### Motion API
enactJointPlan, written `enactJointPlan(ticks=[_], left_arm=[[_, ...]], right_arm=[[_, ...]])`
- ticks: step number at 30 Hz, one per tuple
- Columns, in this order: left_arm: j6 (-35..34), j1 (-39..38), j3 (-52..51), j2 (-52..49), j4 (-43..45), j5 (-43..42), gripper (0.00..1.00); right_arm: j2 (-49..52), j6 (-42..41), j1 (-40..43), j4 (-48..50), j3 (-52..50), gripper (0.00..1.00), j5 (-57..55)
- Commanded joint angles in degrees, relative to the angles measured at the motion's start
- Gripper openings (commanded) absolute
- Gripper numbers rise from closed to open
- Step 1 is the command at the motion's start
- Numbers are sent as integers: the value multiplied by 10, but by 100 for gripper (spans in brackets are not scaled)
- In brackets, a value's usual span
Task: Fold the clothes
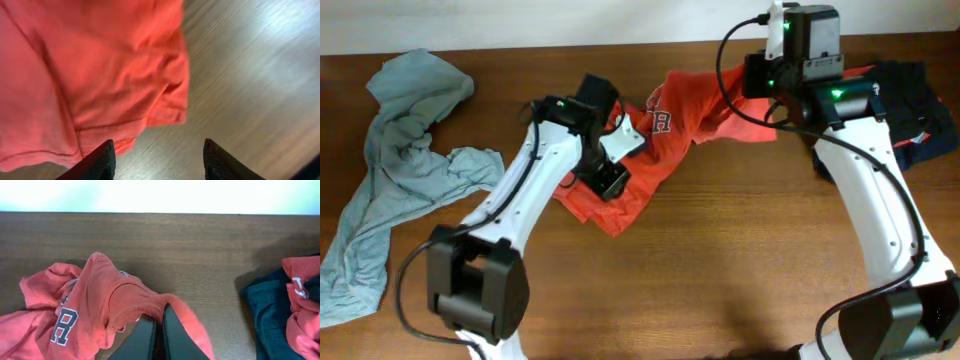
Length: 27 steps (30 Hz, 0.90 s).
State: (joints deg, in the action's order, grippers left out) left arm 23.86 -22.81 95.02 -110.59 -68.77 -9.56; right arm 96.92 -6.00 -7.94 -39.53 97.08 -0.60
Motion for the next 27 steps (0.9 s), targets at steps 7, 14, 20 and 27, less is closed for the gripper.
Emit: enactJointPlan(ticks=[7, 14, 20, 27], left_arm=[[26, 2, -63, -39, 43, 18, 65], [82, -42, -70, -42, 52, 80, 70], [95, -45, -70, -69, 96, 120, 76], [118, -62, -70, -101, 113, 119, 77]], right_arm=[[3, -5, 21, 7, 14, 4, 19], [3, -5, 30, 8, 14, 4, 22], [3, -5, 31, 8, 14, 4, 26], [3, -5, 32, 8, 14, 4, 25]])
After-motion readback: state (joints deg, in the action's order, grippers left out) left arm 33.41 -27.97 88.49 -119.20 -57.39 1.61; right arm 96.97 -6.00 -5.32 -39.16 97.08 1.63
